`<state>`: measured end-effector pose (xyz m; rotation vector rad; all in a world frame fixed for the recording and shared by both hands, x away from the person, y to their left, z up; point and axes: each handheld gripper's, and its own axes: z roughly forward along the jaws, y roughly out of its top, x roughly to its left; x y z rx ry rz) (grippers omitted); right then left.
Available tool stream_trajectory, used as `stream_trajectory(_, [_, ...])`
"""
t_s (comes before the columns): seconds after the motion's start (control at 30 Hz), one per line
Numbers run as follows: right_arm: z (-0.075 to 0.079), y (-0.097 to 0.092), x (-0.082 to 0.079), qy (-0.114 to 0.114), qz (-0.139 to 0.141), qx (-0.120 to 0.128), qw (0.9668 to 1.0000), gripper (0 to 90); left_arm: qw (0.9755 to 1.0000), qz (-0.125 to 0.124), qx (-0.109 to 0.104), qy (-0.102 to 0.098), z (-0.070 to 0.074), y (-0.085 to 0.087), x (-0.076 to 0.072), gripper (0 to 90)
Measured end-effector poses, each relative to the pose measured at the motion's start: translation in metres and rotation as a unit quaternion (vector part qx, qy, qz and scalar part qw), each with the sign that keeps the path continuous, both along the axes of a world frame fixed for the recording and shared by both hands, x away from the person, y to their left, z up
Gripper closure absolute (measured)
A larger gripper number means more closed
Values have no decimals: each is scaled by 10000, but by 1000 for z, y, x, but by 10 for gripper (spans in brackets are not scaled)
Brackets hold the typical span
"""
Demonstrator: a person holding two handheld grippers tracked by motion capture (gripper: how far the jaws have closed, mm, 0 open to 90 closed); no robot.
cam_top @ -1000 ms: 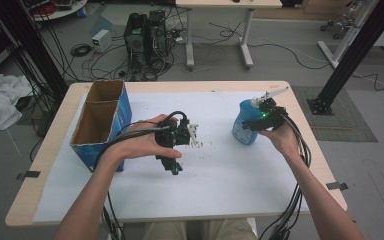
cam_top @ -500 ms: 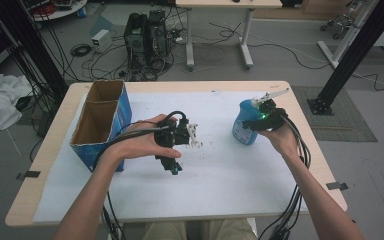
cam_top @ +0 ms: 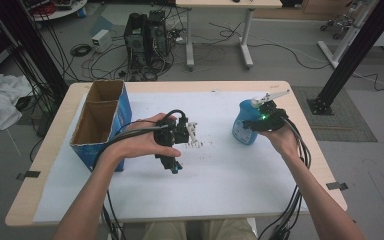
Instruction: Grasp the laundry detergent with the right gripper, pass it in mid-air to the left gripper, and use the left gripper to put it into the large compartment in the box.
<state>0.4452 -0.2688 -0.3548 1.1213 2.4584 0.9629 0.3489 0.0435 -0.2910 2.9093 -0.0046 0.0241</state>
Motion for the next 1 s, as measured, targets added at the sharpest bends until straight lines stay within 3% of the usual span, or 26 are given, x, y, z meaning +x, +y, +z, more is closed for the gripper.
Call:
stream_trajectory(0.03, [-1, 0, -1, -21, -37, -12, 10000, 459, 10000, 51, -45, -18, 1, 1, 0, 158])
stream_trajectory(0.07, [-3, -1, -4, -196, -31, 11, 9998, 459, 9999, 75, -76, -43, 3, 2, 1, 158])
stream_trajectory(0.23, [-3, -1, -4, -214, 42, 7, 9998, 462, 9999, 84, -99, -36, 5, 2, 2, 158])
stream_trajectory(0.27, [-3, -1, -4, -214, 42, 7, 9998, 462, 9996, 186, -188, -46, 12, 3, 6, 158])
stream_trajectory(0.3, [5, 2, -8, -327, 281, 95, 9990, 462, 10000, 31, -24, -24, 2, 1, 1, 158])
stream_trajectory(0.33, [-3, -2, -4, -191, -25, 17, 9998, 462, 9999, 94, -101, -49, 6, 2, 3, 158])
stream_trajectory(0.37, [-2, -1, -4, -218, 67, 39, 9997, 461, 9995, 200, -222, -30, 15, 4, 7, 158])
stream_trajectory(0.4, [9, 4, -10, -367, 414, 92, 9984, 461, 9994, 218, -253, -14, 18, 4, 8, 158])
stream_trajectory(0.43, [14, 7, -14, -384, 569, 95, 9976, 461, 9995, 211, -249, -5, 19, 4, 9, 158])
stream_trajectory(0.6, [22, 13, -20, -424, 880, 85, 9952, 460, 9989, 241, -393, 61, 31, 6, 15, 158])
stream_trajectory(0.63, [24, 15, -22, -417, 984, 63, 9943, 461, 9991, 243, -342, 8, 27, 5, 13, 158])
stream_trajectory(0.67, [29, 24, -30, -397, 1442, -58, 9887, 460, 9984, 199, -509, 137, 36, 6, 17, 158])
stream_trajectory(0.7, [17, 9, -16, -416, 707, 97, 9966, 461, 9988, 239, -417, 75, 32, 6, 15, 158])
stream_trajectory(0.73, [27, 20, -27, -409, 1257, 0, 9912, 460, 9988, 239, -417, 75, 32, 6, 15, 158])
stream_trajectory(0.77, [25, 16, -23, -419, 1047, 53, 9936, 460, 9991, 236, -343, 24, 28, 5, 13, 158])
stream_trajectory(0.8, [25, 16, -23, -419, 1047, 53, 9936, 460, 9981, 188, -561, 168, 38, 6, 18, 158])
stream_trajectory(0.83, [33, 32, -37, -367, 1811, -72, 9827, 460, 9972, 117, -697, 229, 45, 6, 21, 158])
stream_trajectory(0.87, [33, 32, -37, -367, 1811, -72, 9827, 460, 9970, 104, -735, 239, 48, 6, 22, 158])
stream_trajectory(0.9, [35, 39, -43, -287, 2124, -68, 9767, 460, 9971, 101, -734, 199, 52, 5, 24, 158])
stream_trajectory(0.93, [35, 39, -43, -287, 2124, -68, 9767, 460, 9970, 92, -732, 217, 50, 6, 24, 158])
stream_trajectory(0.97, [37, 46, -47, -229, 2344, -76, 9718, 459, 9965, 136, -806, 153, 57, 4, 27, 158])
stream_trajectory(1.0, [37, 46, -47, -229, 2344, -76, 9718, 459, 9965, 144, -813, 151, 58, 4, 27, 158])
